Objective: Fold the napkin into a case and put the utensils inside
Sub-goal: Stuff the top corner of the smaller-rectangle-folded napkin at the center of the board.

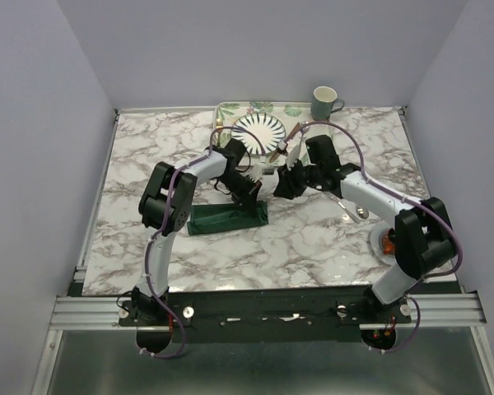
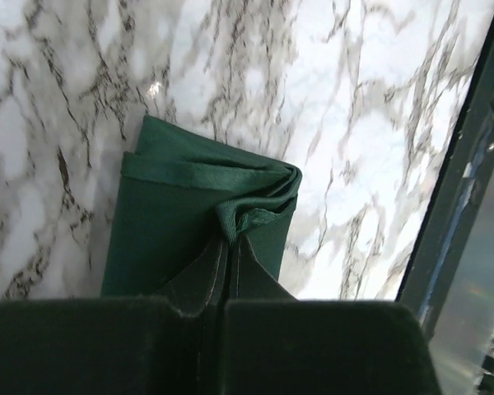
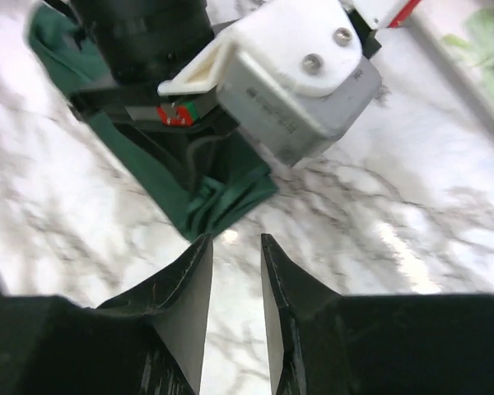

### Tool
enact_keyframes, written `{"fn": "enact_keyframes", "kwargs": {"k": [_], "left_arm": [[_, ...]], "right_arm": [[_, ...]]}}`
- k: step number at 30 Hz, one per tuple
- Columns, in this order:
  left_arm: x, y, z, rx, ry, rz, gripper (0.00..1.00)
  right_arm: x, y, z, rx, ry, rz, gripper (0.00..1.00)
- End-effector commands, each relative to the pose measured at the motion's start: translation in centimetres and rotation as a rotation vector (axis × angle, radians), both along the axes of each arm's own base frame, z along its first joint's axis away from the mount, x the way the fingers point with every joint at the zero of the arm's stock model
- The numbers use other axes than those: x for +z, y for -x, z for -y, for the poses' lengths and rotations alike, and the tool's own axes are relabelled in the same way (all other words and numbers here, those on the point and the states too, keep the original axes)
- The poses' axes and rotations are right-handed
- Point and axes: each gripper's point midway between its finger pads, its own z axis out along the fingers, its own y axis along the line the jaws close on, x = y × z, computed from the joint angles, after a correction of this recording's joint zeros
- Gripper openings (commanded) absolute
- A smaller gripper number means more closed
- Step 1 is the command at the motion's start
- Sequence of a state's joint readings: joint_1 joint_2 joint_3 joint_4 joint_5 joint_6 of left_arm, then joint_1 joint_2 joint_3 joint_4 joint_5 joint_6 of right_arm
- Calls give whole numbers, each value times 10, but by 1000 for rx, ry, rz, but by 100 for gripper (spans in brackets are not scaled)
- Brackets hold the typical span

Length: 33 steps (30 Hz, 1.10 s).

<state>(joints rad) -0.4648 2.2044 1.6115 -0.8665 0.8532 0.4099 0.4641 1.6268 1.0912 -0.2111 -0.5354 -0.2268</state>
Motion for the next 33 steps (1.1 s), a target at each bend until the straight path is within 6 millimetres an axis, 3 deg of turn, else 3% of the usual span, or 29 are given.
{"fn": "enact_keyframes", "kwargs": {"k": [1,9,15,21,29,31,33], "left_arm": [[17,-14,0,0,46,229,0],[21,-2,-3,-17,29,314,0],[20,0,-7,-28,3,370,0],[21,3,-7,-51,-6,423,0],[20,10,-11,-103,-22,477,0],[19,12,-11,-129,-32,500,0],[17,17,-8,-155,-39,504,0]], "right_arm": [[-6,32,-18,-73,-104,-384,36],[-18,32,-35,-118,-151,-595,32],[-21,25,-38,-147,-165,-641,32],[-40,25,-41,-184,-164,-759,28],[-20,9,-41,-103,-176,-628,28],[-29,10,-40,-65,-135,-634,28],[-22,2,-45,-9,-120,-585,26]]}}
